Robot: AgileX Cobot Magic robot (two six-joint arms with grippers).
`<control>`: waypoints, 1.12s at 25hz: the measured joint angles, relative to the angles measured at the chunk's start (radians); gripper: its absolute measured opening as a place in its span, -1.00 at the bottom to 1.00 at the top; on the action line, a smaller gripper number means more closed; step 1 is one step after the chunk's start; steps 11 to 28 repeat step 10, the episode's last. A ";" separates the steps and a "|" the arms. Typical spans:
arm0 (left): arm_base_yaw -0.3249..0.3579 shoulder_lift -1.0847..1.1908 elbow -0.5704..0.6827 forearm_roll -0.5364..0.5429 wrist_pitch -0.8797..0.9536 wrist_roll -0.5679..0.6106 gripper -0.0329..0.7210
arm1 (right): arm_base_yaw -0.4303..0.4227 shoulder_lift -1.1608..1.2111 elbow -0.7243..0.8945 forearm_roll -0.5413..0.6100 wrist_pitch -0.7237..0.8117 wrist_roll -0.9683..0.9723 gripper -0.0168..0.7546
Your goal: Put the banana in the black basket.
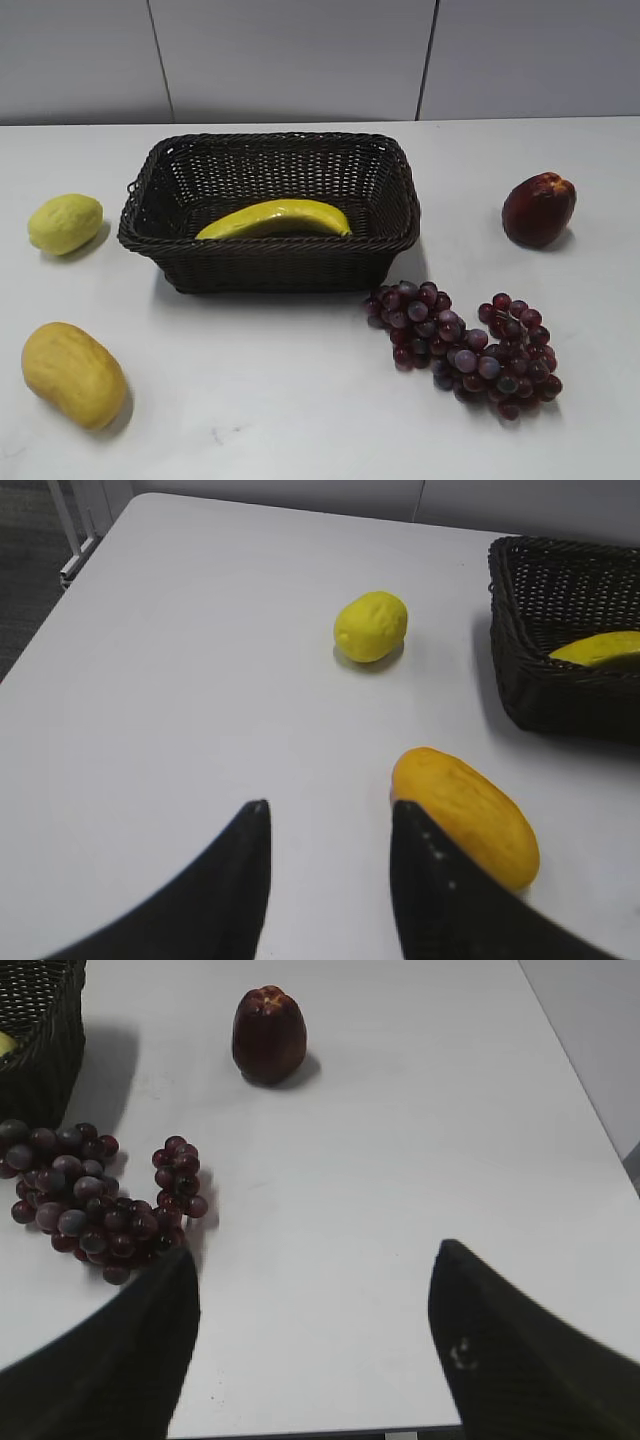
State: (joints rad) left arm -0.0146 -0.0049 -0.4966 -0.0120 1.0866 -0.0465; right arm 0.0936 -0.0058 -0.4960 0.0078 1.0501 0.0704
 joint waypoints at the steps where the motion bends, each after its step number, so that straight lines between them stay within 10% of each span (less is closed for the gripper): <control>1: 0.000 0.000 0.000 0.000 0.000 0.000 0.14 | 0.000 0.000 0.000 0.000 0.000 0.000 0.53; 28: 0.000 0.000 0.000 0.000 0.000 0.000 0.14 | 0.000 0.000 0.000 0.000 0.000 0.000 0.53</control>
